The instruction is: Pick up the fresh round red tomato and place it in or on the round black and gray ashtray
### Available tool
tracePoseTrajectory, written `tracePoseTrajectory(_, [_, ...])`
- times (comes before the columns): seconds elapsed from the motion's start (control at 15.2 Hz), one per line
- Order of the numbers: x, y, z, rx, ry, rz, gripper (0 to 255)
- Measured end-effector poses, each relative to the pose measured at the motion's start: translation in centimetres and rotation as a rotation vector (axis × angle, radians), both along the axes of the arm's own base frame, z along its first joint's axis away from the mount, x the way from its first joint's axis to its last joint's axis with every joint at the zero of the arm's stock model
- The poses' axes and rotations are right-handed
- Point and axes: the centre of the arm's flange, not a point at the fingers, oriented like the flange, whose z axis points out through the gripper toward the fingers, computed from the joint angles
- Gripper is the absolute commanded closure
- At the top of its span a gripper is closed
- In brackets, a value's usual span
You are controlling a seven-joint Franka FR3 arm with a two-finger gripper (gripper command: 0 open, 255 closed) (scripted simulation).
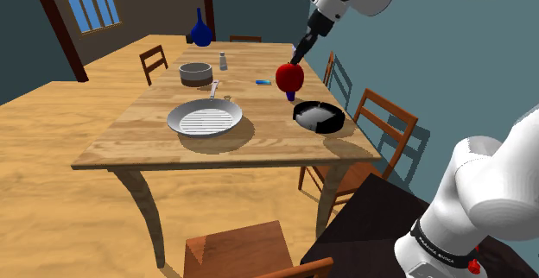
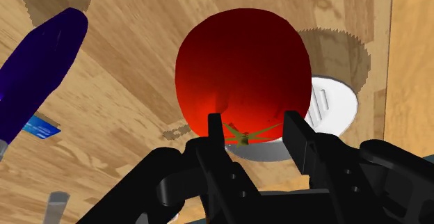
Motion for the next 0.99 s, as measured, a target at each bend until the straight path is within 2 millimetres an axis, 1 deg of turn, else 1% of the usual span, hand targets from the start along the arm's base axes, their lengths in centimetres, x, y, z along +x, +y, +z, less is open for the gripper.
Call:
tracePoseTrajectory(0.2, [-2.4,-2.9,1.0,0.0,0.0,0.0,255])
tracePoseTrajectory(0.26, [-3.1,-4.1,1.6,0.0,0.0,-0.001,255])
tracePoseTrajectory(0.46, [-5.2,-7.6,2.5,0.0,0.0,-0.001,255])
tracePoseTrajectory(0.73, [-8.0,-11.8,3.8,0.0,0.0,-0.001,255])
tracePoseTrajectory(0.86, [-8.6,-12.7,3.6,0.0,0.0,0.0,255])
tracePoseTrajectory(0.99, [-8.8,-12.8,2.5,0.0,0.001,0.0,255])
